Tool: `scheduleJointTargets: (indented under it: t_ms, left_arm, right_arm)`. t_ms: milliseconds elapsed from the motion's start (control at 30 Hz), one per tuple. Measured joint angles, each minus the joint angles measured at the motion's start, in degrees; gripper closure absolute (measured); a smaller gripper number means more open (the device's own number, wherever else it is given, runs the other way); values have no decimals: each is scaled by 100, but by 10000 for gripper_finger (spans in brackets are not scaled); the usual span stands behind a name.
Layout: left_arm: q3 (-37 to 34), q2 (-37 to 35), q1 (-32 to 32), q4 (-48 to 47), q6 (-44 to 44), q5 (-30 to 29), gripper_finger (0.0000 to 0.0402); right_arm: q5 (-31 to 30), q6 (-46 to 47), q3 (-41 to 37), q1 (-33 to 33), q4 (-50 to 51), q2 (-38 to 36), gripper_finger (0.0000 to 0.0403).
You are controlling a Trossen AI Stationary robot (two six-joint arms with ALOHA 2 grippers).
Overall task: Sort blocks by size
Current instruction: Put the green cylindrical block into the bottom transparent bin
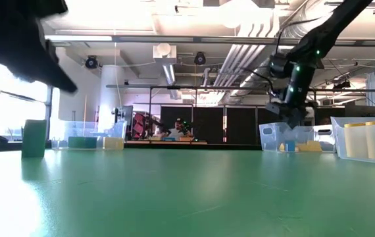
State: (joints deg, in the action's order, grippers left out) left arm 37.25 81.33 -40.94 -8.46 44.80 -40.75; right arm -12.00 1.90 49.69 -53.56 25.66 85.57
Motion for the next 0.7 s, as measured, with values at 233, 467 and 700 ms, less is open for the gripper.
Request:
scheduleJointTargets:
  t_ms: [233, 467, 700]
  left_arm:
    - [1056, -404, -164, -2167, 208, -123, 401]
    - [1484, -749, -77, -4045, 1208, -476, 396]
    - [1484, -1039, 73, -5202, 2522, -61, 315]
  right_arm:
    - [-404, -71, 2, 1221, -40, -797, 218]
    - [-751, 3, 7, 2874, -67, -1330, 219]
    - [-1046, 572, 4, 4853, -328, -1189, 219]
